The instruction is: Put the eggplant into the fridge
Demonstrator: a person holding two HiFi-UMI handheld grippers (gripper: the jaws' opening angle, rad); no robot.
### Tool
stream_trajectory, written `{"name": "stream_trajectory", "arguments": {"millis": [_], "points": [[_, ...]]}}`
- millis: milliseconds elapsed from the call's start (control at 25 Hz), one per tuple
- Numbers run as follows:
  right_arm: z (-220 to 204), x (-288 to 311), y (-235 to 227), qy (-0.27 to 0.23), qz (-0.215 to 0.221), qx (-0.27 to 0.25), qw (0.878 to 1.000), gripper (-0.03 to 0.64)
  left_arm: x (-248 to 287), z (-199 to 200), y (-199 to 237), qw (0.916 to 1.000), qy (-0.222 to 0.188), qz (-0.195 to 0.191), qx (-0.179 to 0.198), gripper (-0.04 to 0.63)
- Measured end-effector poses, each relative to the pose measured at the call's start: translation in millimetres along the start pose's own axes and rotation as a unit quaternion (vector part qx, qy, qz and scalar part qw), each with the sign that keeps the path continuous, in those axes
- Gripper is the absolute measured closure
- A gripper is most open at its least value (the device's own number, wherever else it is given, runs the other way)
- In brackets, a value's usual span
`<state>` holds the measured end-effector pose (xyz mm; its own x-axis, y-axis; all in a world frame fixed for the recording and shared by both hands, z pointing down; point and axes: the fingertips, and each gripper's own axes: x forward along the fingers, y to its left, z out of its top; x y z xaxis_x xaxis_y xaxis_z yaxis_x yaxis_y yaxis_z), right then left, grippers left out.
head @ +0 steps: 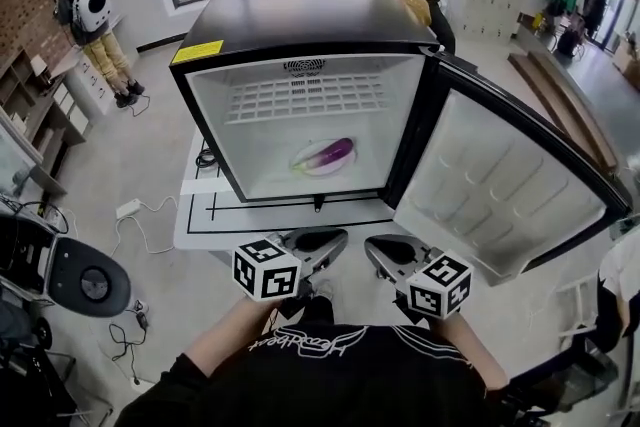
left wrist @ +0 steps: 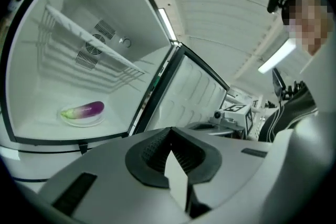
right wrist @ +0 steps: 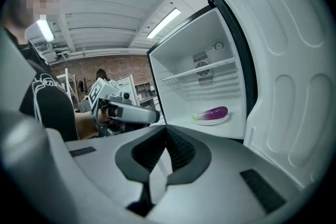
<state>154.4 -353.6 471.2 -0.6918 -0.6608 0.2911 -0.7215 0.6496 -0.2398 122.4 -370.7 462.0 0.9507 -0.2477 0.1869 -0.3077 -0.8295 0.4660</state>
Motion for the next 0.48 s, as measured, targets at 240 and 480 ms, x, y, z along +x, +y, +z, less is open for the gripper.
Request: {"name": "stream_trajectory", "arguments": {"millis": [240, 480], "points": [[2.6, -2.4, 21.2, 0.002, 0.024, -0.013, 1.0, 0.611, -26.2, -1.9, -18.3, 0.9993, -0.004, 0.014, 0.036, 0.586], [4.6, -2.4, 33.1, -0.011, 0.034, -0.009, 0.999, 0.611, -38.9, -3.2, -35.0, 0.9983, -0.021, -0.004, 0.055, 0.587]]}}
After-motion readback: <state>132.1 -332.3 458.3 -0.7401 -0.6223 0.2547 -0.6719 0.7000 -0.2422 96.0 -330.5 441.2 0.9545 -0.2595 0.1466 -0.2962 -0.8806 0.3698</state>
